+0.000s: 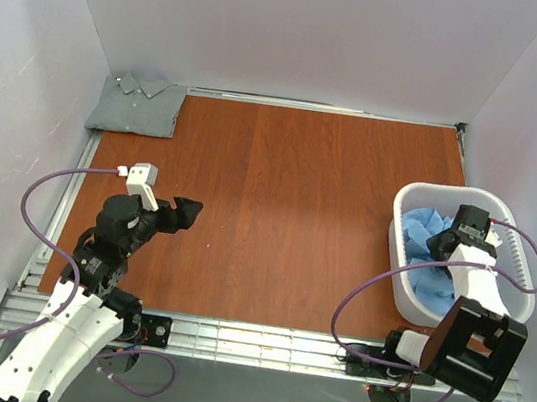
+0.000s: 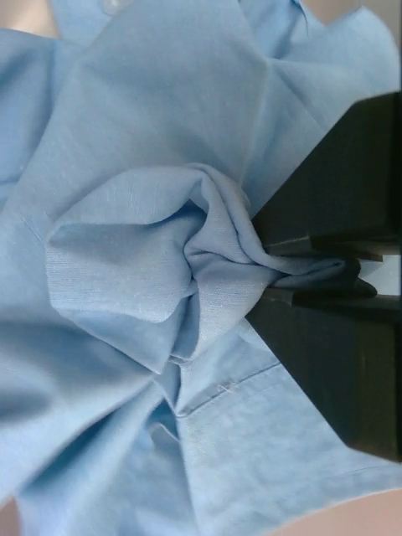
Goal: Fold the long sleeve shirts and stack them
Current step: Grab the shirt from the pile
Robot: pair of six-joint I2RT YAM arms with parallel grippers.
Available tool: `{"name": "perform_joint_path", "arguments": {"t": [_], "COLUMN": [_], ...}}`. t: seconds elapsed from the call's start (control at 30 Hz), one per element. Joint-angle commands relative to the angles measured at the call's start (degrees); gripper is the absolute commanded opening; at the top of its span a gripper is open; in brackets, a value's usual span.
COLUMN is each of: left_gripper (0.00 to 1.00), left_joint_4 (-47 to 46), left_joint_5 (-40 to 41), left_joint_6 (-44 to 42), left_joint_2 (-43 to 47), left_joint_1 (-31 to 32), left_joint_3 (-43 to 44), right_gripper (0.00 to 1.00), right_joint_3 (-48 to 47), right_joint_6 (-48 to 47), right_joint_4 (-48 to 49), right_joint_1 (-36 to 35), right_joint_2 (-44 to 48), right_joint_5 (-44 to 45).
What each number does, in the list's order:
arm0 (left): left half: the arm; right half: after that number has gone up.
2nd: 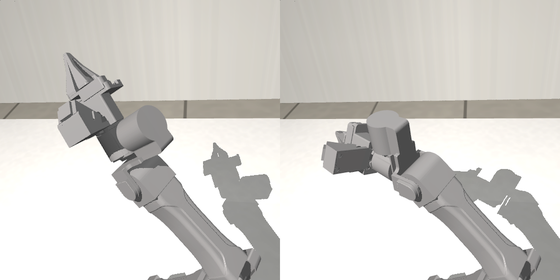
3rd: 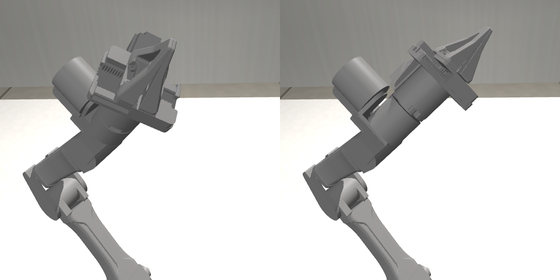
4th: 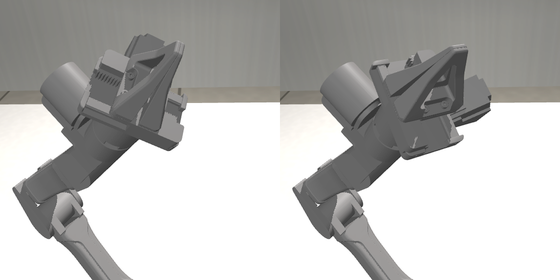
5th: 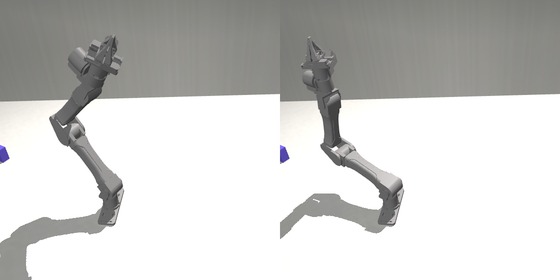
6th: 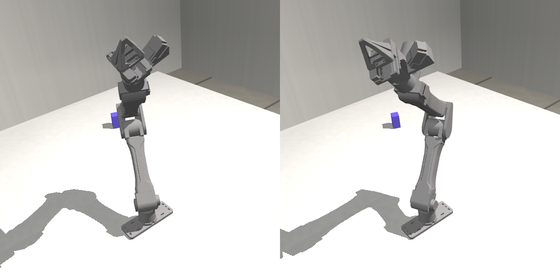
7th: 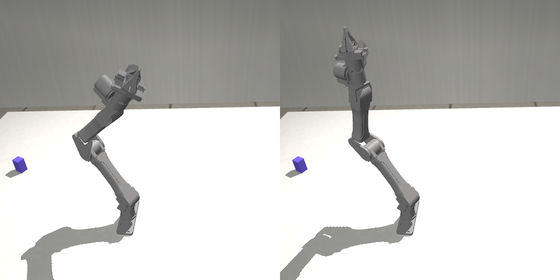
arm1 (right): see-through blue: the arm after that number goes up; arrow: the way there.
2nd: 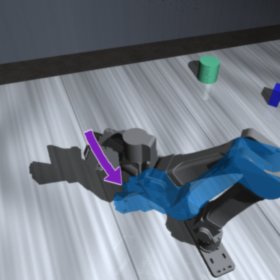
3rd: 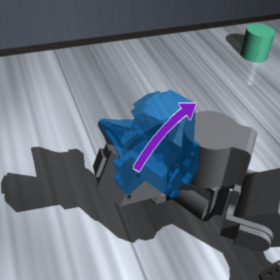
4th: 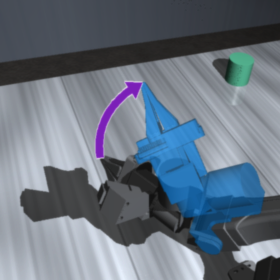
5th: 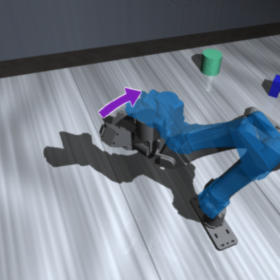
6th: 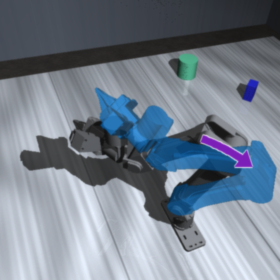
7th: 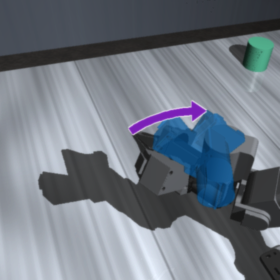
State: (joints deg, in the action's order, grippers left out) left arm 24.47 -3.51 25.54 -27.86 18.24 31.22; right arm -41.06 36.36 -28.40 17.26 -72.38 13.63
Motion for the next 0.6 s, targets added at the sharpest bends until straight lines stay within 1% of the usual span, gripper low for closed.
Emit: {"name": "perform_joint_path", "arguments": {"t": [0.0, 0.13, 0.2, 0.23, 0.3, 0.33, 0.37, 0.4, 0.43, 0.47, 0.5, 0.53, 0.57], "left_gripper": [0.97, 0.97, 0.97, 0.97, 0.97, 0.97, 0.97, 0.97, 0.97, 0.97, 0.97, 0.97, 0.97], "left_joint_4": [1.1, 2.2, 4.1, 4.9, 7.9, 9.2, 10.2, 12.4, 13.6, 14.7, 16.6, 17.4, 18.8], "left_joint_5": [2.5, 5.5, 6.1, 6.6, 8.1, 9.2, 11.2, 12.7, 14.2, 15.7, 18.9, 19.9, 21.1], "left_joint_6": [-0.5, -1.9, -2.6, -3.3, -4.5, -5.1, -5.6, -6.7, -7.1, -7.4, -7.8, -7.9, -7.7], "left_joint_2": [-0.2, -1.4, -2.6, -3.3, -5.4, -6.1, -6.9, -7.8, -9.4, -10.2, -10.8, -12.0, -12.6], "left_joint_1": [0.2, 0.2, 0.2, 0.2, 0.2, 0.2, 0.2, 0.2, 0.2, 0.2, 0.2, 0.2, 0.2], "left_joint_3": [1.8, 3.7, 7.2, 10.3, 13.8, 15.4, 18.7, 20.1, 21.4, 22.9, 25.1, 26.2, 27.2], "right_gripper": [0.01, 0.01, 0.01, 0.01, 0.01, 0.01, 0.01, 0.01, 0.01, 0.01, 0.01, 0.01, 0.01], "right_joint_3": [-3.1, -9.4, -14.6, -18.1, -22.4, -24.5, -29.5, -31.8, -34.6, -37.3, -43.5, -46.9, -50.2], "right_joint_6": [-4.5, -7.5, -9.1, -9.5, -11.4, -11.9, -12.4, -13.0, -15.1, -16.2, -17.7, -20.4, -22.1], "right_joint_4": [-1.2, -4.7, -6.7, -7.4, -8.6, -9.0, -9.5, -10.1, -10.3, -10.4, -11.0, -11.5, -11.9], "right_joint_1": [0.2, 0.2, 0.1, 0.1, -0.1, -0.5, -1.5, -2.1, -2.8, -4.2, -5.1, -6.3, -9.1], "right_joint_2": [5.3, 11.7, 14.6, 15.5, 16.7, 16.8, 16.6, 16.3, 15.9, 14.6, 13.8, 12.6, 10.1], "right_joint_5": [-0.4, 0.1, 0.0, 0.0, -1.6, -2.1, -2.4, -2.7, -3.1, -3.5, -4.3, -4.7, -5.1]}}
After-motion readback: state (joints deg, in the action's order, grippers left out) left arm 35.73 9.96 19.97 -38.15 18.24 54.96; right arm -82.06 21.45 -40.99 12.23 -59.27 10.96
